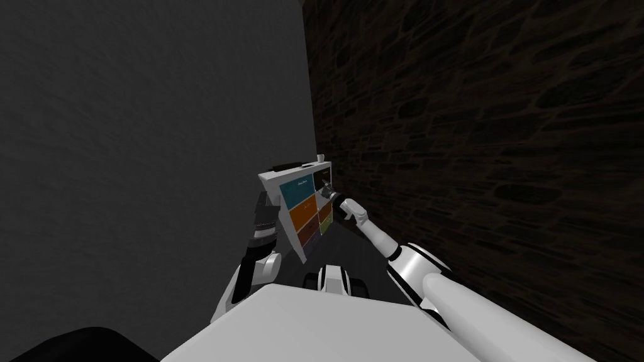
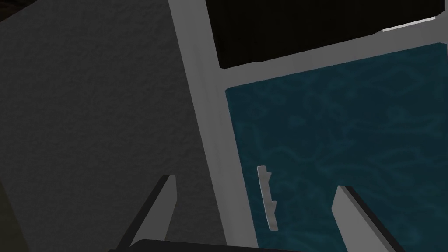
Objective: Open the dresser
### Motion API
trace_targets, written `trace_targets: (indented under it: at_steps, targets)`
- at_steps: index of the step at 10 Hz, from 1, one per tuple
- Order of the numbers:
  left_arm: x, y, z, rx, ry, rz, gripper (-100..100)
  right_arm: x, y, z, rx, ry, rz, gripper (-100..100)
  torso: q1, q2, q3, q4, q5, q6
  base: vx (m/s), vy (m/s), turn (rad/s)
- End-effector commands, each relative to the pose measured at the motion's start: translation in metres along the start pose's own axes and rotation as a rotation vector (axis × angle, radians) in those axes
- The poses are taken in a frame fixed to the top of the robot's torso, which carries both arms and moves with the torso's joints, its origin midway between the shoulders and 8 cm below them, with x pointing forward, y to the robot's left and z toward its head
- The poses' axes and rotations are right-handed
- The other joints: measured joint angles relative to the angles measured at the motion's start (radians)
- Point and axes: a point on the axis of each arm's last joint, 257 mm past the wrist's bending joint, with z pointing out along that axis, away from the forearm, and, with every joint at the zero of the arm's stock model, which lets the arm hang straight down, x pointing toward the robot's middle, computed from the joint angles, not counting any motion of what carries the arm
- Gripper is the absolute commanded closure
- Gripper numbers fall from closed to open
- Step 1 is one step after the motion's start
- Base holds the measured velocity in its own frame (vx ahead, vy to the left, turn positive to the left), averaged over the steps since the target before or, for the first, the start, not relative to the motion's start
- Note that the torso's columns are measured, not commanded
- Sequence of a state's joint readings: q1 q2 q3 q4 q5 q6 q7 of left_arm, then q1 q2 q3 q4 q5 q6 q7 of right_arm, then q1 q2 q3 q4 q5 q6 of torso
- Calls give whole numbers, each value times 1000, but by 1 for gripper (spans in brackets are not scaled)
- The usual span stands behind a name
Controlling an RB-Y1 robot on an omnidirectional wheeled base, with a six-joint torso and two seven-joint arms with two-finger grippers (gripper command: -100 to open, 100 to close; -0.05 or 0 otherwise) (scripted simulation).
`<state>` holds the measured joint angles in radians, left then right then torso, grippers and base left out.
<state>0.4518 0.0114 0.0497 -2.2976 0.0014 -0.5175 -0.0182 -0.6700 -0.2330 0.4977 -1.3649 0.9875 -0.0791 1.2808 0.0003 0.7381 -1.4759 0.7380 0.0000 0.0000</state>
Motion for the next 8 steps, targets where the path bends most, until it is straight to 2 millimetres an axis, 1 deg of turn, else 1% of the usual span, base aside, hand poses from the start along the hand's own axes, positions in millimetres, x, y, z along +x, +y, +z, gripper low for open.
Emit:
trace_targets:
  at_steps: [1,4,6,8]
  targets:
    - [0,0,0,0,0,0,0,-10,12,9,-26,-12,-99,-100,0,0,0,0,0,0,17,46,-129]
    - [0,0,0,0,0,0,0,-39,32,27,-56,-52,-215,-100,1,0,0,0,0,0,18,63,-162]
    - [0,0,0,0,0,0,0,-69,43,38,-62,-91,-253,-100,0,0,0,0,0,0,18,67,-101]
    - [0,0,0,0,0,0,0,-107,51,49,-58,-136,-257,-100,-1,0,0,0,0,0,12,43,-81]
